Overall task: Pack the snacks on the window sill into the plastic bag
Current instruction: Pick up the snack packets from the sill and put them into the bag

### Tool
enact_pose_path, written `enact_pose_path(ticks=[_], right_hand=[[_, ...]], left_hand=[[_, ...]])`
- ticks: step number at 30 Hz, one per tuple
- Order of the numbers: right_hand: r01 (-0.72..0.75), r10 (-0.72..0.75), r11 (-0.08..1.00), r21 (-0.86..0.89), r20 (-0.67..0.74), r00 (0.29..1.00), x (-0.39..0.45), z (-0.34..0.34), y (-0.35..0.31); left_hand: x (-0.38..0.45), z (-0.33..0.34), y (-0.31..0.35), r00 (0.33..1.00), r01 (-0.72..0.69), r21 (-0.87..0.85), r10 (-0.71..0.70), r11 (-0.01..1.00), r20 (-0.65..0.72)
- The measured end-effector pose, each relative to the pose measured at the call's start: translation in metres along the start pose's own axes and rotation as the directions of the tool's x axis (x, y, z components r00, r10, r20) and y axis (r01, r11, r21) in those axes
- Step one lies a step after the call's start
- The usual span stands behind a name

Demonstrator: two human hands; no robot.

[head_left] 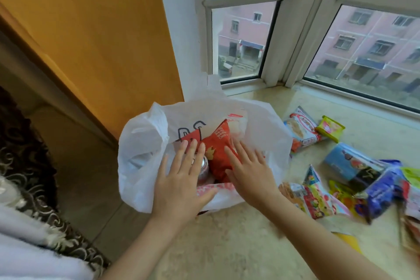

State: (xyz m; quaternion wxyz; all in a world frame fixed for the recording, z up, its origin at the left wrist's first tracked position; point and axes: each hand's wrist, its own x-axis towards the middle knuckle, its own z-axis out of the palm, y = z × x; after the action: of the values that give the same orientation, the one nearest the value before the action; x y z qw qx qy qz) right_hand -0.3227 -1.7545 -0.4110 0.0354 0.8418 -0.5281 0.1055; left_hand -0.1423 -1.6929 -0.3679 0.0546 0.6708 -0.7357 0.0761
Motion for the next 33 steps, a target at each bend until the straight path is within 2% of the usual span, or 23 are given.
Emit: enact_pose_path(ticks=[5, 10, 13, 17, 20, 22, 24, 28, 33], right_hand=[[-0.087, 0.094, 0.993, 0.083, -0.093, 0.991, -0.042, -0.041, 0.017], [-0.171, 0.188, 0.98, 0.103, -0.191, 0.963, -0.094, -0.044, 0.056], [-0.243, 0.252, 0.967, 0.07, -0.192, 0.948, -0.129, -0.04, 0.081], [-0.34, 0.338, 0.94, -0.007, -0.087, 0.937, -0.177, -0.03, 0.107], [-0.483, 0.483, 0.875, -0.023, 0.003, 0.875, -0.207, -0.023, 0.114], [-0.546, 0.546, 0.838, -0.029, 0.086, 0.833, -0.224, -0.018, 0.116], [-0.592, 0.584, 0.805, -0.027, 0.212, 0.784, -0.236, -0.014, 0.117], [-0.636, 0.585, 0.771, -0.034, 0.432, 0.687, -0.245, -0.009, 0.116], [-0.686, 0.579, 0.724, 0.074, 0.475, 0.663, -0.243, -0.002, 0.112]], left_hand=[[0.015, -0.004, 0.042, 0.994, -0.085, -0.083, 0.079, 0.993, -0.071], [0.024, 0.005, 0.095, 0.977, -0.202, -0.144, 0.188, 0.969, -0.101], [0.024, 0.018, 0.128, 0.963, -0.266, -0.184, 0.251, 0.946, -0.099], [0.021, 0.043, 0.175, 0.929, -0.352, -0.275, 0.369, 0.895, 0.01], [0.023, 0.06, 0.211, 0.866, -0.394, -0.317, 0.464, 0.863, 0.188], [0.026, 0.071, 0.229, 0.831, -0.387, -0.269, 0.46, 0.882, 0.312], [0.028, 0.079, 0.239, 0.832, -0.348, -0.214, 0.406, 0.913, 0.379], [0.03, 0.087, 0.248, 0.838, -0.293, -0.172, 0.339, 0.94, 0.426], [0.031, 0.093, 0.244, 0.858, -0.256, -0.19, 0.313, 0.948, 0.407]])
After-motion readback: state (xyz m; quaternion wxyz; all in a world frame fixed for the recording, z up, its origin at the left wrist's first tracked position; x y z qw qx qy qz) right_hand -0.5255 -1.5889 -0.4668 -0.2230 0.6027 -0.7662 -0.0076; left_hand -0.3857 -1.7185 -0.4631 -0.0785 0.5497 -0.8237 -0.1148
